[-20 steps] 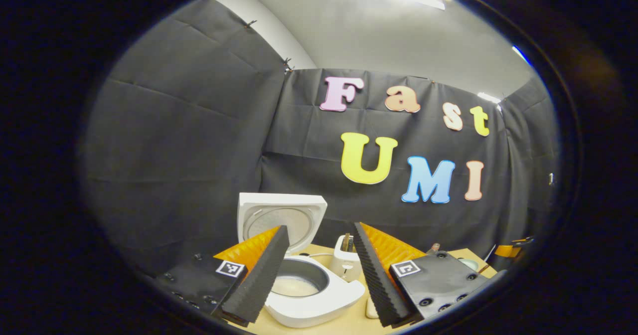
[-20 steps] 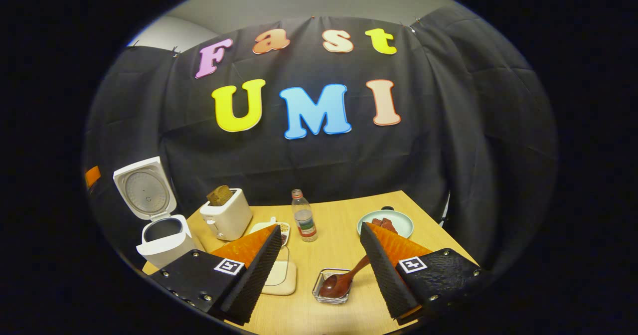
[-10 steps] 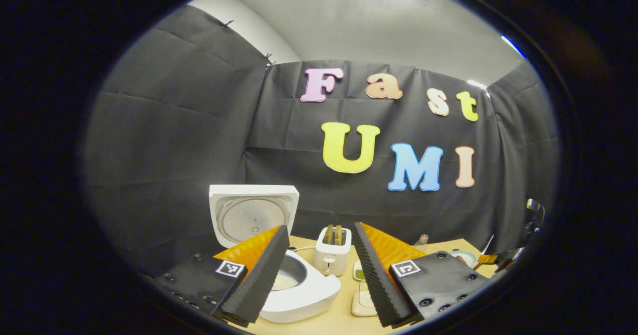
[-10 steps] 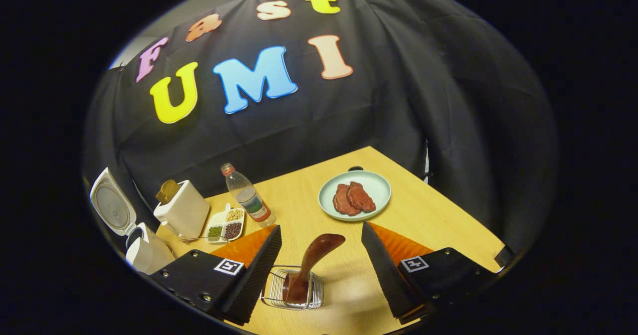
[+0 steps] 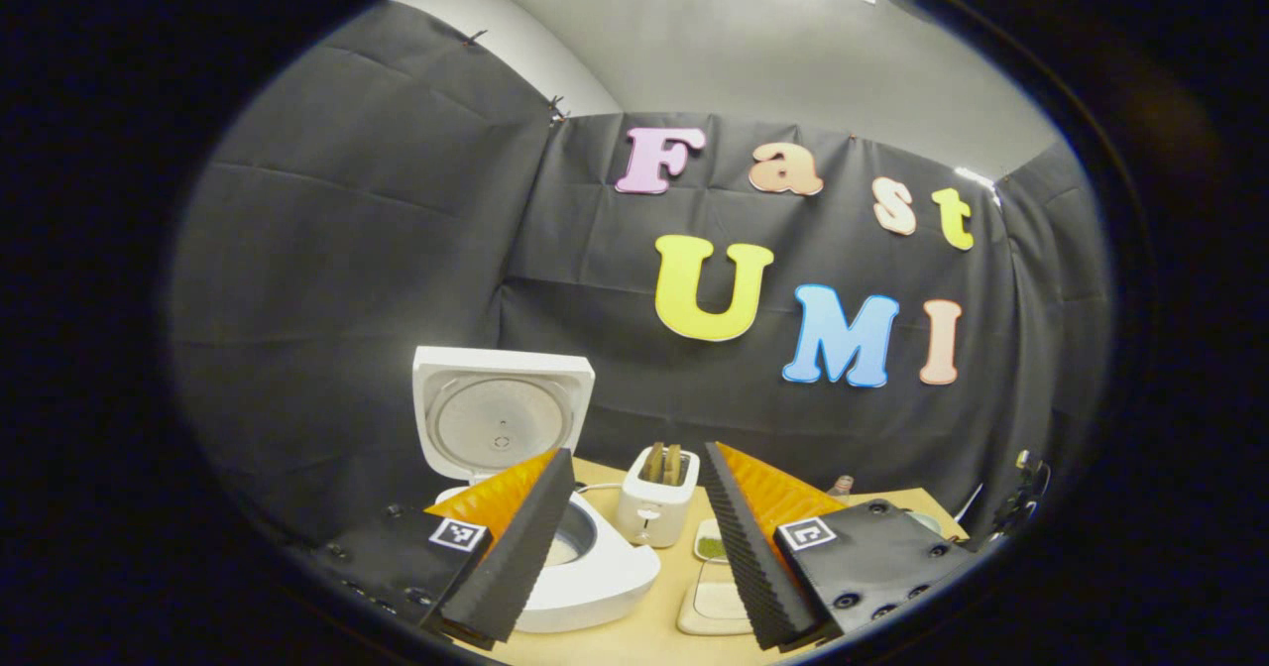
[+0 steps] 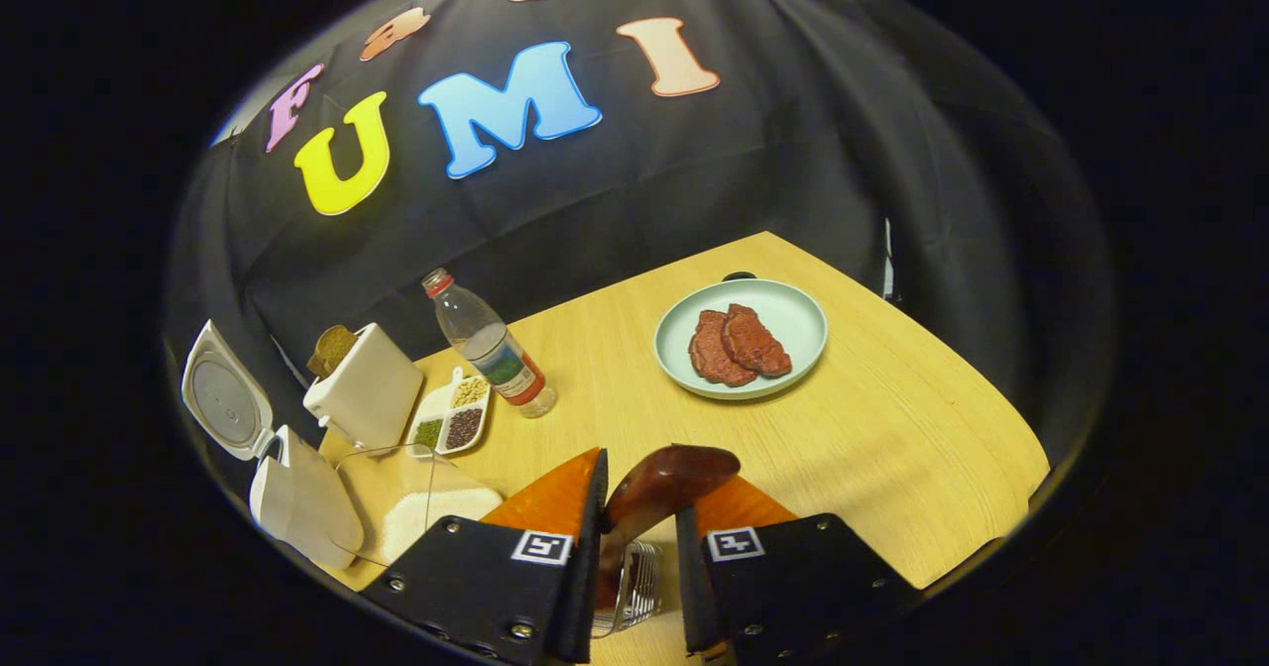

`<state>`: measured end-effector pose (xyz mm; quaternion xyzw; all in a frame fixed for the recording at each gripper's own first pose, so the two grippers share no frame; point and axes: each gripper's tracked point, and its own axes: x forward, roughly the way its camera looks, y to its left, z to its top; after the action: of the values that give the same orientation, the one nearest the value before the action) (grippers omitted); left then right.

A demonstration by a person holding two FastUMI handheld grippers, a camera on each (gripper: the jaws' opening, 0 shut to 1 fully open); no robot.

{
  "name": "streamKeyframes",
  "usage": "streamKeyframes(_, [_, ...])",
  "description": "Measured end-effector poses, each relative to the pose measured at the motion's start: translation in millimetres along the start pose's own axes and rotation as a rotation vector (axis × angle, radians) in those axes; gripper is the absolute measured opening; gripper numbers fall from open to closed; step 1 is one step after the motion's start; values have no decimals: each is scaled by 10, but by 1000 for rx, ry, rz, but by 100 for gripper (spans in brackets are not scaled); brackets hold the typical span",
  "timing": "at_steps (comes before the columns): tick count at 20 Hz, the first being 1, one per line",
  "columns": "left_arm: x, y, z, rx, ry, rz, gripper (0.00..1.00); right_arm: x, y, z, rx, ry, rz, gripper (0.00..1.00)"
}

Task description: Close the left gripper, press the button to open the rice cooker; take a wooden spoon from the chopstick holder with the right hand, scoop a spoonful of rice and pour it into the rice cooker, then put the wooden spoon back into the chopstick holder.

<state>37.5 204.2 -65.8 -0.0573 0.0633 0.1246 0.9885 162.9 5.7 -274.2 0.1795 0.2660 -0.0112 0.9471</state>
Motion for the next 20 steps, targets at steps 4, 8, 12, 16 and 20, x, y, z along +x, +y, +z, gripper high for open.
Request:
streamKeyframes(4, [-35, -2, -170, 76, 23, 0, 93, -64, 319, -7, -34, 14, 96, 9])
streamKeyframes(8, [-137, -169, -331, 157, 21, -100, 93, -349, 464, 273, -11, -33, 84, 9])
streamKeyframes(12, [-234, -236, -506, 209, 20, -202, 93, -691, 966, 699, -25, -127, 145, 9])
streamKeyframes(16, [-326, -144, -670, 202, 39, -269, 93, -486, 1701, 611, -112, -136, 233, 9])
streamKeyframes(20, [-403, 29, -755, 195, 50, -292, 93, -3, 2183, 99, -273, -67, 249, 9])
